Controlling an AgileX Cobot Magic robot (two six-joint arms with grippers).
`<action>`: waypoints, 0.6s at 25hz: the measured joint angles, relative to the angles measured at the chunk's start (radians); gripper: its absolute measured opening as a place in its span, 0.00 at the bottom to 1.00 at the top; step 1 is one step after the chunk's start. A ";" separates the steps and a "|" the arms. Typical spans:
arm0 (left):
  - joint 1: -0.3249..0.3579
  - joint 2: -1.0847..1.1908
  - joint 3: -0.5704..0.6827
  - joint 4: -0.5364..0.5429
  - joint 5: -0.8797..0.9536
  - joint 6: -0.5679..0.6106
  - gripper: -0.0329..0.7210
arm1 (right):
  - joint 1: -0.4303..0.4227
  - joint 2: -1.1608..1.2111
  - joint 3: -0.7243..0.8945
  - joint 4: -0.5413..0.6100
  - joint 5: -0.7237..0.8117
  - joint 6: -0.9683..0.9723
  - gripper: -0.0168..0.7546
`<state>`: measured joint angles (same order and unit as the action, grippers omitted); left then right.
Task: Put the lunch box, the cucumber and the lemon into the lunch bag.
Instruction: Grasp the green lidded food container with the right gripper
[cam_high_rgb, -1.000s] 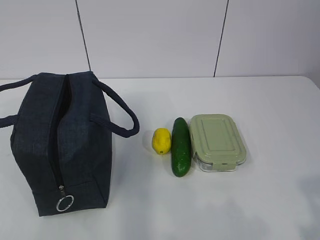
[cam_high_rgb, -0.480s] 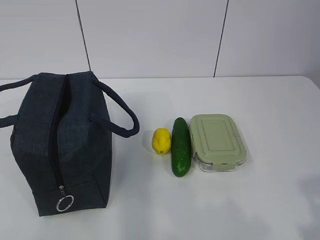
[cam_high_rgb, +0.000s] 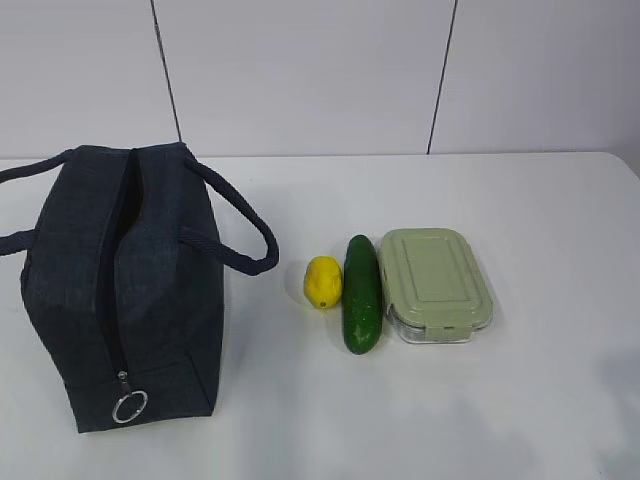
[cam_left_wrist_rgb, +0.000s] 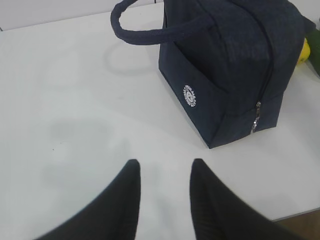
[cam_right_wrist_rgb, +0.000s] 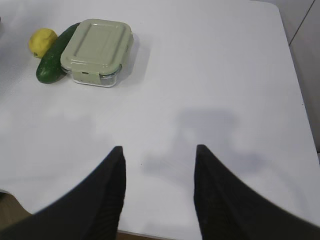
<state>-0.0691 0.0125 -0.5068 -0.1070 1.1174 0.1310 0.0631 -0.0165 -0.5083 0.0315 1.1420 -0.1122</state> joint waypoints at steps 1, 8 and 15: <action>0.000 0.000 0.000 0.000 0.000 0.000 0.37 | 0.000 0.000 0.000 0.000 0.000 0.000 0.45; 0.000 0.000 0.000 0.000 0.000 0.000 0.37 | 0.000 0.000 0.000 0.000 0.000 0.000 0.45; 0.000 0.000 0.000 0.000 0.000 0.000 0.37 | 0.000 0.000 0.000 0.000 0.000 0.000 0.45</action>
<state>-0.0691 0.0125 -0.5068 -0.1070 1.1170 0.1310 0.0631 -0.0165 -0.5083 0.0315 1.1420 -0.1122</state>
